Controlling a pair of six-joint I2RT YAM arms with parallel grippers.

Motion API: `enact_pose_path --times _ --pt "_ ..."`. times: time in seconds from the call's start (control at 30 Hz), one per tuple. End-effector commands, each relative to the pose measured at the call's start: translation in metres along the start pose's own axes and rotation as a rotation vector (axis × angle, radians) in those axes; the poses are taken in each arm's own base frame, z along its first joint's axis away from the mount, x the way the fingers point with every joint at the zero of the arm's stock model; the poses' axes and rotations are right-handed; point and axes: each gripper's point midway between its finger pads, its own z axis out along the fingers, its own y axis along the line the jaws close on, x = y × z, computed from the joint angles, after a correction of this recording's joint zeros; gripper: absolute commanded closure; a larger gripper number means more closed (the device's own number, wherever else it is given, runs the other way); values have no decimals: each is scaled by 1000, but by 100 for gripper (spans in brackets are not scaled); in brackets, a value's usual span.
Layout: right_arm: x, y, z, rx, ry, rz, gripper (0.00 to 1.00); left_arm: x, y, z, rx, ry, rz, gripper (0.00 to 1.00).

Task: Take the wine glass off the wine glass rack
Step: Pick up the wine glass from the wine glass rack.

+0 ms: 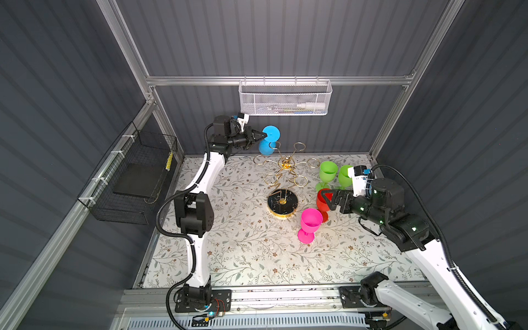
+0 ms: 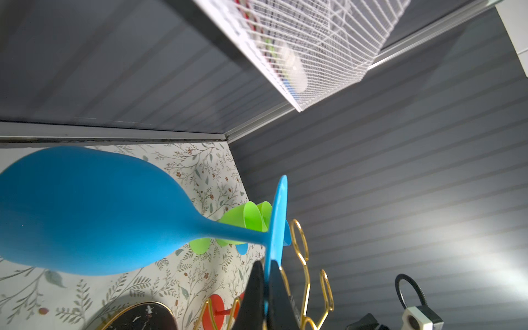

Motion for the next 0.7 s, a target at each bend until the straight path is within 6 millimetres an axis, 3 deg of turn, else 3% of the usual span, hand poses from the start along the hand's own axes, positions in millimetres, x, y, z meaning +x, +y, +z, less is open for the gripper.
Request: enact_pose_path --times 0.0,0.17,0.37,0.67 --pt "-4 -1 -3 7 -21 -19 5 -17 -41 -27 45 -63 70 100" --pt "-8 -1 -2 13 -27 -35 5 -27 -49 -60 37 -102 72 100" --pt "-16 2 1 8 -43 -80 5 -39 -61 -114 24 -175 51 100" --pt "-45 24 4 -67 -118 -212 4 -22 -111 -159 136 -173 41 100"
